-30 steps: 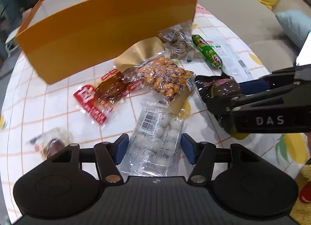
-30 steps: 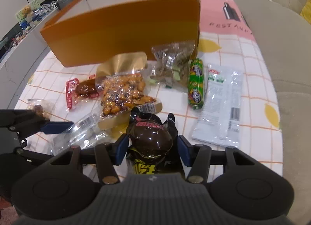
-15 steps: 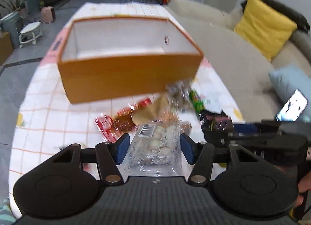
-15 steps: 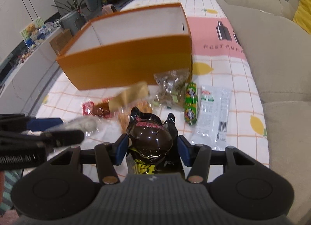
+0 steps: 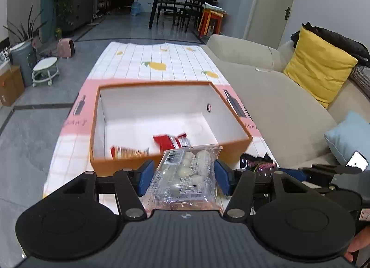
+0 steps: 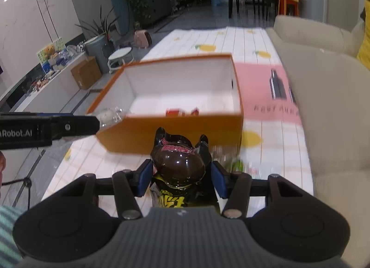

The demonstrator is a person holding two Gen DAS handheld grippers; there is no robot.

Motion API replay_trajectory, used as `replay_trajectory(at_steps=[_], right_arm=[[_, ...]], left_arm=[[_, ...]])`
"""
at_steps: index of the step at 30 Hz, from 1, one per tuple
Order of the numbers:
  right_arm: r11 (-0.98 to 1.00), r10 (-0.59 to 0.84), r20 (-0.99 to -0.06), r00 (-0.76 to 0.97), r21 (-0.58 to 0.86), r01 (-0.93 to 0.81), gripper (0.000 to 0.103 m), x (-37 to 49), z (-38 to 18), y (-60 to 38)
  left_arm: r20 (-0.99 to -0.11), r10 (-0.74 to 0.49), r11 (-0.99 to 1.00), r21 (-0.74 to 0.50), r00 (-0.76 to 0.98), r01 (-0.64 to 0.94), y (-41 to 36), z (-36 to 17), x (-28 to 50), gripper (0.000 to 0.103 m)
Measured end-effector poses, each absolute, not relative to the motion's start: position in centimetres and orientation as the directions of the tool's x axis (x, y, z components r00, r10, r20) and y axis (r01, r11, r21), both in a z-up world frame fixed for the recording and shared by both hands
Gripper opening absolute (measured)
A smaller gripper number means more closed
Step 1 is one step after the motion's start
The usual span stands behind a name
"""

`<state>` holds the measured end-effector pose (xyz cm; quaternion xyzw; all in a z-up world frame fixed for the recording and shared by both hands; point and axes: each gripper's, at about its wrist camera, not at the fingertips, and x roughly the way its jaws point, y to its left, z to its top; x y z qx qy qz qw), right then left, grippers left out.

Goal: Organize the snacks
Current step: 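Carry both snacks into the orange box and open both tools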

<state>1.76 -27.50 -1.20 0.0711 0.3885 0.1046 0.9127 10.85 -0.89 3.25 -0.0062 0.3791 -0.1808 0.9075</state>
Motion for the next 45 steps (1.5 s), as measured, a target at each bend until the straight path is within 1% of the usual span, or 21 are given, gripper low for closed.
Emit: replay_trajectory(at_steps=[6, 12, 15, 20, 21, 22, 23, 29, 35, 45], right_arm=[[0.97, 0.237, -0.667, 0.707, 0.198, -0.139, 0.052, 6.2, 0.5, -27.2], [0.972, 0.236, -0.668, 0.706, 0.174, -0.16, 0.052, 10.6, 0.9, -26.3], [0.974, 0.223, -0.679, 0.699, 0.139, -0.176, 0.052, 13.1, 0.6, -25.4], [0.979, 0.193, -0.722, 0.664, 0.098, -0.177, 0.052, 17.0, -0.8, -24.8], [0.98, 0.186, -0.733, 0.654, 0.091, -0.178, 0.052, 17.8, -1.3, -24.7], [0.98, 0.181, -0.745, 0.642, 0.084, -0.179, 0.052, 18.4, -1.7, -24.6], [0.981, 0.175, -0.756, 0.631, 0.079, -0.178, 0.052, 18.8, -2.2, -24.4], [0.979, 0.146, -0.833, 0.534, 0.044, -0.198, 0.052, 21.5, -5.3, -23.5], [0.981, 0.135, -0.886, 0.443, 0.058, -0.183, 0.053, 22.5, -7.8, -23.4], [0.986, 0.118, -0.923, 0.365, 0.065, -0.154, 0.055, 22.8, -9.3, -23.6]], left_arm=[[-0.696, -0.306, 0.944, -0.132, 0.65, 0.303, -0.9, 3.8, 14.2, 0.064], [-0.71, -0.288, 0.948, -0.116, 0.642, 0.297, -1.0, 4.0, 17.6, 0.064], [-0.723, -0.283, 0.948, -0.11, 0.63, 0.3, -1.3, 3.6, 19.5, 0.064], [-0.763, -0.232, 0.956, -0.066, 0.603, 0.284, -1.6, 1.6, 22.6, 0.062], [-0.773, -0.23, 0.958, -0.073, 0.591, 0.278, -1.6, 1.1, 23.2, 0.06], [-0.783, -0.237, 0.957, -0.086, 0.575, 0.277, -1.6, 0.6, 23.8, 0.032], [-0.796, -0.236, 0.956, -0.089, 0.557, 0.278, -1.7, 0.2, 24.3, 0.028], [-0.845, -0.213, 0.956, -0.077, 0.49, 0.282, -2.4, -2.4, 26.2, 0.028], [-0.861, -0.194, 0.958, -0.063, 0.471, 0.28, -2.4, -3.5, 26.1, 0.028], [-0.878, -0.152, 0.965, -0.032, 0.454, 0.261, -2.3, -4.1, 25.7, 0.04]])
